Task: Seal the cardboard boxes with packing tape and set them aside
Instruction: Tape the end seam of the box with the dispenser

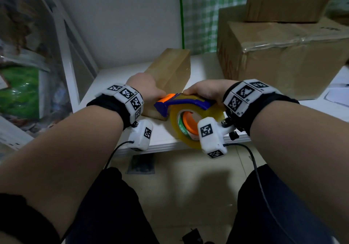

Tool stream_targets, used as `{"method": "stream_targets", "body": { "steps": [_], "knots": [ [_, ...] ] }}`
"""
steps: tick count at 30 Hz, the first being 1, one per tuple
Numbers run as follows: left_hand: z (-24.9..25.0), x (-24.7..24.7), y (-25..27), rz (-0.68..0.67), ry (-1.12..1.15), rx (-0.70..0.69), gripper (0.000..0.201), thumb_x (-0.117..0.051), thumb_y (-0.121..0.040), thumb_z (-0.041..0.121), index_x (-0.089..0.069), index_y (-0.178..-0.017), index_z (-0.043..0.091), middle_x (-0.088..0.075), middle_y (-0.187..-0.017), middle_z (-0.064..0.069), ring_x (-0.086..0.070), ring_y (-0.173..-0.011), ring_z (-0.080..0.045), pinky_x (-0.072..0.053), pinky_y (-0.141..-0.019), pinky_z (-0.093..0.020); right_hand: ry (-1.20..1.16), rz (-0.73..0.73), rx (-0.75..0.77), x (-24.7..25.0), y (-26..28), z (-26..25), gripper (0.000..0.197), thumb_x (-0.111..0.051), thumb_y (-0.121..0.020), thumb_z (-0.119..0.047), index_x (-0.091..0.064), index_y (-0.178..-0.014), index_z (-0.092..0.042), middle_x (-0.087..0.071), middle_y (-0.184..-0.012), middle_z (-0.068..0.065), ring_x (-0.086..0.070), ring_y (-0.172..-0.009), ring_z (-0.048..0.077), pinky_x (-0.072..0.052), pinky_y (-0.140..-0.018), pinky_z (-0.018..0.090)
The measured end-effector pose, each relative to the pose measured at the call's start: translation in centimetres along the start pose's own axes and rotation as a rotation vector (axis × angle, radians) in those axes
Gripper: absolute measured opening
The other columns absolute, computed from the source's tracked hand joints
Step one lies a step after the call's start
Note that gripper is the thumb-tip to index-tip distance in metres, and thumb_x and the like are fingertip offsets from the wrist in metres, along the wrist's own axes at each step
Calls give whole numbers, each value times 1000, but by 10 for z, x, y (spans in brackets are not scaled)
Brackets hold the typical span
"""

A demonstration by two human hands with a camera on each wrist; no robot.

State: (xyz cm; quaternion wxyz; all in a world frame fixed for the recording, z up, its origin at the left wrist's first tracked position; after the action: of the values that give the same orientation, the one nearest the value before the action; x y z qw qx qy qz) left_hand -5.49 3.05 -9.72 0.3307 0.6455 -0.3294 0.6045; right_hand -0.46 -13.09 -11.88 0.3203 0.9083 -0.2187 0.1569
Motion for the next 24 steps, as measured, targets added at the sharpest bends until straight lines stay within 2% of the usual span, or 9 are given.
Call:
{"method": "stream_targets", "body": {
  "steps": [4,9,11,12,15,17,20,22,24],
  "knots": [
    [-1,2,-1,-3,17,9,36,-64,-73,47,-56,-70,12,-49,-65,-4,-52,-70,-27,-27,-46,-25,-38,13,-6,-2,0,0,31,-44,-99,-30,-58,-80,-10,-60,-75,10,-54,-61,20,-47,-63,29],
    [0,4,-3,-13,38,23,37,-68,-71,44,-51,-61,13,-48,-63,-4,-51,-69,-27,-27,-46,-24,-35,44,-5,-2,2,1,32,-45,-99,-29,-57,-77,-9,-60,-74,10,-53,-57,20,-47,-61,30],
    [0,4,-2,-18,39,31,37,-68,-71,45,-50,-61,14,-47,-62,-4,-51,-70,-27,-27,-46,-24,7,58,11,-1,3,-2,33,-44,-99,-32,-60,-82,-9,-61,-79,10,-54,-61,20,-48,-66,31],
    [0,4,-2,-21,38,35,38,-68,-71,46,-50,-63,13,-46,-62,-3,-51,-71,-27,-27,-46,-25,44,69,26,-1,4,-5,33,-44,-99,-34,-62,-91,-8,-64,-87,11,-57,-67,21,-49,-73,33],
    [-1,4,0,-25,40,39,44,-67,-71,54,-54,-70,12,-45,-63,-3,-50,-73,-28,-27,-47,-26,226,129,65,6,10,-18,43,-43,-99,-40,-59,-122,-6,-60,-122,13,-59,-105,27,-42,-98,34],
    [-3,2,0,-28,55,26,50,-64,-66,60,-55,-70,11,-48,-64,-4,-51,-72,-27,-26,-47,-25,306,148,68,8,12,-24,45,-41,-100,-39,-55,-128,-6,-55,-132,12,-53,-119,27,-37,-101,33],
    [-6,4,4,-14,91,-12,48,-57,-59,61,-53,-66,14,-50,-66,-5,-50,-69,-25,-26,-47,-26,319,95,41,3,9,-22,45,-41,-100,-40,-56,-126,-6,-57,-129,11,-55,-114,26,-40,-99,33],
    [-4,4,7,-7,112,-59,45,-58,-58,59,-50,-66,15,-47,-64,-4,-48,-68,-26,-27,-48,-27,302,61,13,0,10,-15,47,-41,-100,-42,-56,-125,-6,-59,-127,13,-58,-110,27,-42,-100,34],
    [-1,6,10,12,143,-91,50,-55,-51,60,-54,-71,14,-51,-66,-6,-51,-71,-28,-33,-52,-29,287,58,-3,-1,13,-10,49,-40,-100,-42,-54,-127,-4,-58,-128,14,-56,-115,28,-41,-103,36]
  ]
}}
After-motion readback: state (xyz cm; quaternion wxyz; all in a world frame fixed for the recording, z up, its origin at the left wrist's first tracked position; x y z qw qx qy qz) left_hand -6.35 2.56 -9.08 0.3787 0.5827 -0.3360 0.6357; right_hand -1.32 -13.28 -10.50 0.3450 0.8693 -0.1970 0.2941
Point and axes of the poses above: each hand's wrist, its own y-axis away from the middle knuckle, its own x-axis out of the back of the hand, z = x × y, the point moved 8 cm from there along -y, towards the middle knuckle
